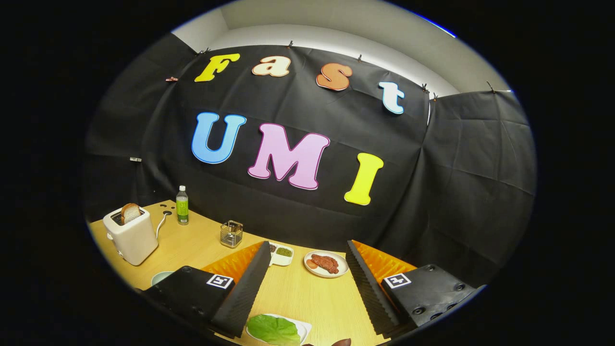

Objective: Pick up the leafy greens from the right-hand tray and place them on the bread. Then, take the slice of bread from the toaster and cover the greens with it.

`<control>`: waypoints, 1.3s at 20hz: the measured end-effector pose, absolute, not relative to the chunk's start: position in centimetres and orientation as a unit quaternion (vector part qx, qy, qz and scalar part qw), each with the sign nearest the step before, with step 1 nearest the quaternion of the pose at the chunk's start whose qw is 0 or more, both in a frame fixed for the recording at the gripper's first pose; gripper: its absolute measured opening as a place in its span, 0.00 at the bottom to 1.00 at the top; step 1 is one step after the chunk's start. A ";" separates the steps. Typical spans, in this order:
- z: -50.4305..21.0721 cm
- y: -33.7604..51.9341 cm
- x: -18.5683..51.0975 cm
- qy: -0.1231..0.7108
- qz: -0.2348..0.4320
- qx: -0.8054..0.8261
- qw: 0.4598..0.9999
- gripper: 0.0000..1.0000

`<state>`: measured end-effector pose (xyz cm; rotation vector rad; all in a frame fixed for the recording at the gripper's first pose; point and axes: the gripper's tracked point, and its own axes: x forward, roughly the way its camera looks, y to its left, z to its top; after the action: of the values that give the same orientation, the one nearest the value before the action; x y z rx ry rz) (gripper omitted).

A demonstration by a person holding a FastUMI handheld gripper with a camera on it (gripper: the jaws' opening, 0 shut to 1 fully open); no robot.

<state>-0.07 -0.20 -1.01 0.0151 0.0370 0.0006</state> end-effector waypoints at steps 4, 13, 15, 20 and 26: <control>-1.0 -0.2 0.1 0.018 0.004 0.006 1.000 0.97; -4.1 0.3 0.2 0.072 0.068 0.029 0.995 0.97; -6.3 0.7 0.2 0.100 0.096 0.023 0.990 0.97; -13.9 2.9 -1.3 0.206 0.201 -0.012 0.958 0.98; -23.3 5.2 -4.3 0.303 0.286 -0.046 0.908 0.95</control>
<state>-4.33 5.23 -23.30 -0.0953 0.6251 0.5910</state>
